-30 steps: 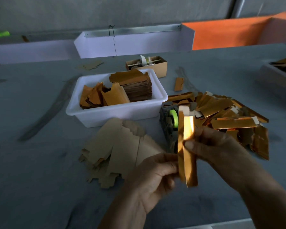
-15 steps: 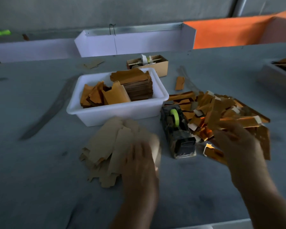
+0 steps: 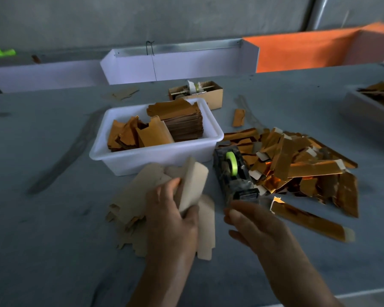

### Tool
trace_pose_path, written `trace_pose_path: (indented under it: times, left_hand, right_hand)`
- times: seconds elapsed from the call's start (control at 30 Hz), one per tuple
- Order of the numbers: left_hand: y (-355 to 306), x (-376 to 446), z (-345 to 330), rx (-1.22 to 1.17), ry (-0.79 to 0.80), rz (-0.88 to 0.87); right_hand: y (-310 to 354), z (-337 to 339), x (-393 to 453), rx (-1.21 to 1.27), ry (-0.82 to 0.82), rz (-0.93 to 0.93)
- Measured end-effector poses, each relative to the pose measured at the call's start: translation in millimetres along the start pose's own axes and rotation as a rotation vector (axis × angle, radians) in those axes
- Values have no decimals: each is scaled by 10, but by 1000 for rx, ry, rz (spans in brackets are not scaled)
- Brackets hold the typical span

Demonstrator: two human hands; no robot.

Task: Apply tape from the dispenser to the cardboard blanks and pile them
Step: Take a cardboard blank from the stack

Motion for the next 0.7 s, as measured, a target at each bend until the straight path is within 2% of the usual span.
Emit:
trace_pose_path:
  times: [0.13,0.23,0.37,0.43,0.53,0.7]
  left_hand:
    - [-371,-228,-78,-102,88,-108]
    - [-374,-334,-218,-199,229,-31]
    - [-147,-272,-297,-497,343,316]
    - [-114,-268,-367,-636,416,435]
    - [-159,-305,-455,-646,495,445]
    - [-147,-293,-452,-427,379,344]
  right_hand:
    - [135,-200,-16,387,161,-107]
    - [164,-141,36,536,131,-174]
    - [113,39,60,484,86,-191]
    - [68,93,52,461,88,-206]
    - [68,108,39,386,100,-174]
    - [194,163,26,135,17,2]
Point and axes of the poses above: each hand's wrist, its own x-axis towards the middle knuckle, its own z-axis out of the back of the hand, y = z × x, the point moved 9 cm from there along x, towards the middle knuckle, and after that the axes turned 8 degrees about -y, right-handed, at the moved point
